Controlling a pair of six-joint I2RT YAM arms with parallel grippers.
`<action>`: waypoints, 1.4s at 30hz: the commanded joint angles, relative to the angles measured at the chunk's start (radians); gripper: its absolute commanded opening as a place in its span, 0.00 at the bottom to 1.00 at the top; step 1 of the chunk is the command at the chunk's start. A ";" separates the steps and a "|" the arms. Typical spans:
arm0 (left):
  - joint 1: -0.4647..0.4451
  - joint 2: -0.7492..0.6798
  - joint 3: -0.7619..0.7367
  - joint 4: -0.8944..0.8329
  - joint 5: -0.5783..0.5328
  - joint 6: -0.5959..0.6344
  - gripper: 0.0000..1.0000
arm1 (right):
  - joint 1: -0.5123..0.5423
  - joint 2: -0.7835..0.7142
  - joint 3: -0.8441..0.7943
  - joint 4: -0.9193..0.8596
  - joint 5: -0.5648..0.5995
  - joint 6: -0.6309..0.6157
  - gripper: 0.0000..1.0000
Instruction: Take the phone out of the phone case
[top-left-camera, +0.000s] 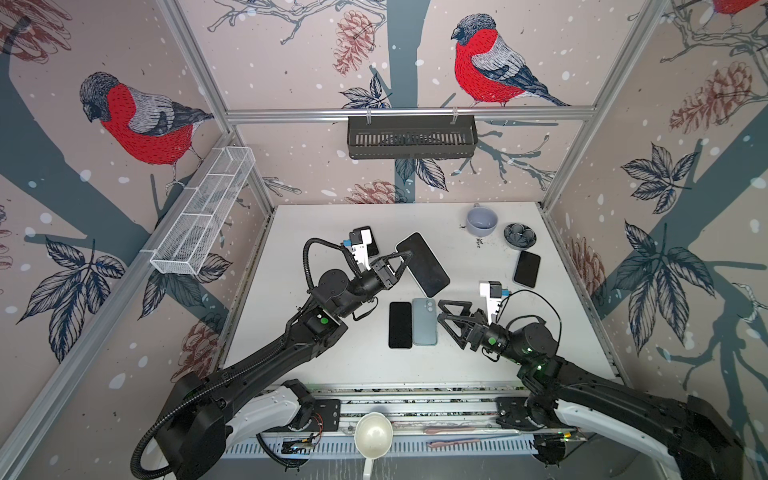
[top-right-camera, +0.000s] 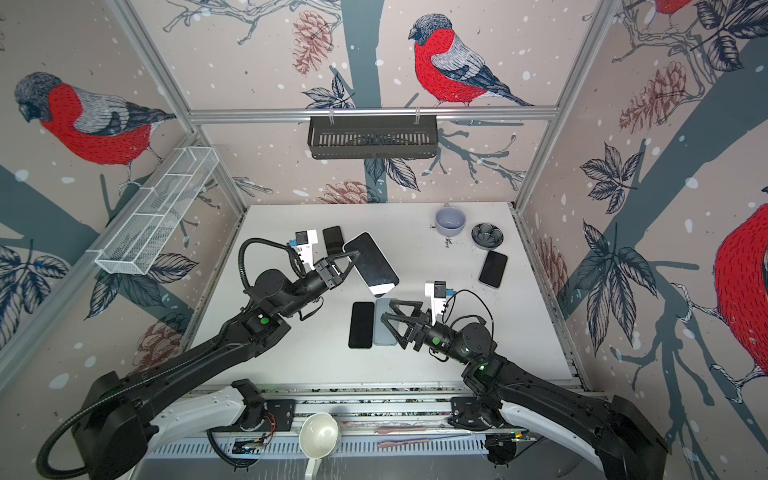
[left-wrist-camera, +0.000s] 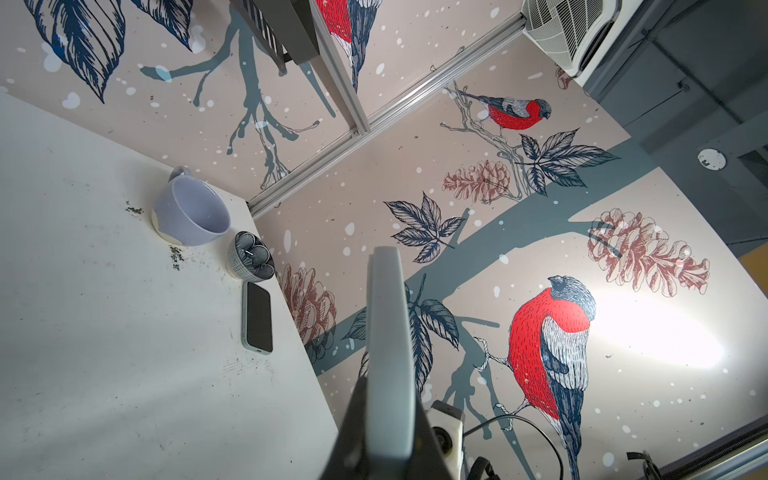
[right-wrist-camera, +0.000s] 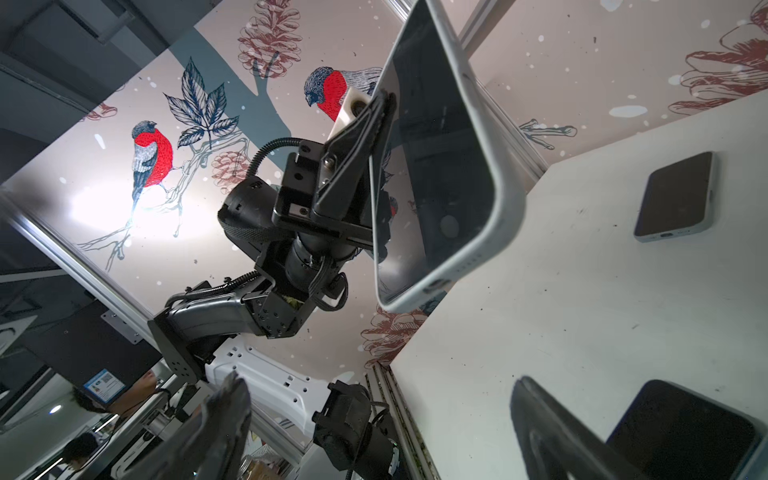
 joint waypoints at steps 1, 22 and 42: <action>-0.007 0.007 -0.004 0.143 0.014 -0.026 0.00 | 0.000 0.035 0.011 0.110 -0.021 0.027 0.90; -0.031 0.008 -0.041 0.194 0.013 -0.035 0.00 | 0.000 0.236 0.026 0.348 -0.050 0.111 0.41; -0.052 0.008 -0.040 0.164 0.021 -0.049 0.00 | -0.036 0.309 0.033 0.247 -0.088 0.012 0.00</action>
